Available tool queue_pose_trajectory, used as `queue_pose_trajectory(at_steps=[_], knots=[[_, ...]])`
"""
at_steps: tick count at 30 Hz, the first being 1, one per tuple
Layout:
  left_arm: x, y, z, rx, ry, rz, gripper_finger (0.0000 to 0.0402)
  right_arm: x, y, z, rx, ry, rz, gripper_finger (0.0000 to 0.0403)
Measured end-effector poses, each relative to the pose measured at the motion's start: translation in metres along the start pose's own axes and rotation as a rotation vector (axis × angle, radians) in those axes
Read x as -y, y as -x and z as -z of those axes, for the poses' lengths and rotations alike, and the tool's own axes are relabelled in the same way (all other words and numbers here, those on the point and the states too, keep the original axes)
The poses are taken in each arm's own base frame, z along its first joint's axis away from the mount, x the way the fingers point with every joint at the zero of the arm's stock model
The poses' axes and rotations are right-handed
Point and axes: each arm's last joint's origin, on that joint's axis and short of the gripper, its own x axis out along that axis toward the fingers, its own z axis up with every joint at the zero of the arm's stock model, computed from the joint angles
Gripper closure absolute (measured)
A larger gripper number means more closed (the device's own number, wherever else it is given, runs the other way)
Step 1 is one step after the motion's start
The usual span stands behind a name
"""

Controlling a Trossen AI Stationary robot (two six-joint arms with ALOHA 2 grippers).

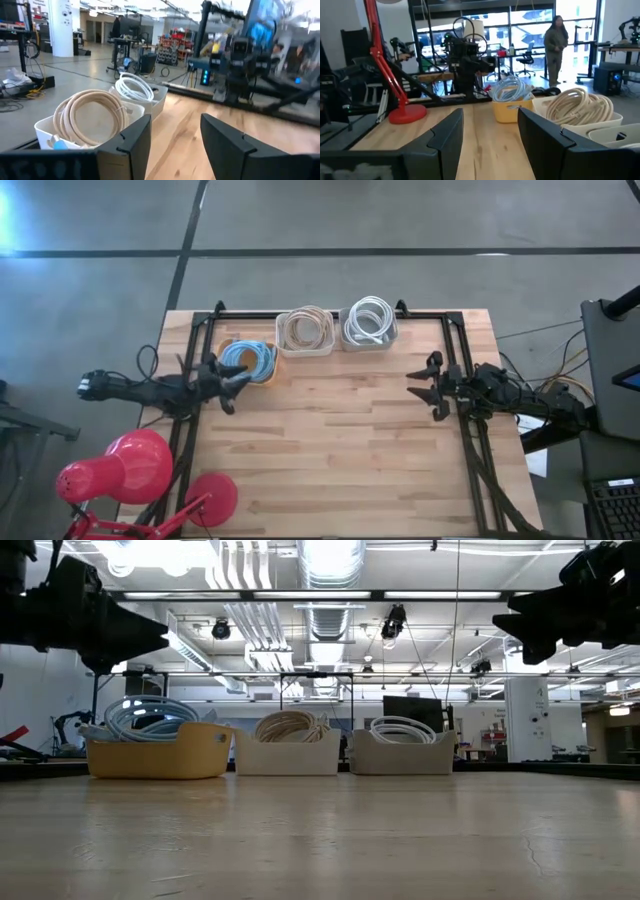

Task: Sort HDMI cables
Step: Return to Home Position

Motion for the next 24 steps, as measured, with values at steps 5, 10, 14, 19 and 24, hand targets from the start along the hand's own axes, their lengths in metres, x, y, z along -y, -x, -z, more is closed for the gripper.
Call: queue_pose_trajectory(at_steps=[5, 10, 14, 19, 24], knots=[[-0.0005, 0.0001, 0.0053, -0.047, -0.088, -0.002, 0.0225, 0.0001, -0.0003, 0.0009, -0.010, -0.003, 0.001, 0.0220], [-0.0005, 0.0000, 0.0061, -0.056, -0.107, -0.001, 0.0225, 0.0001, -0.0003, 0.0009, -0.010, -0.064, 0.001, 0.0220], [-0.0006, 0.0000, 0.0062, -0.057, -0.108, -0.001, 0.0225, 0.0001, -0.0003, 0.0009, -0.010, -0.071, 0.000, 0.0220], [-0.0006, 0.0000, 0.0067, -0.061, -0.110, -0.002, 0.0225, 0.0001, -0.0003, 0.0009, -0.010, -0.069, 0.000, 0.0220], [-0.0006, 0.0000, 0.0071, -0.064, -0.112, -0.002, 0.0225, 0.0000, -0.0003, 0.0009, -0.010, -0.068, -0.001, 0.0220]])
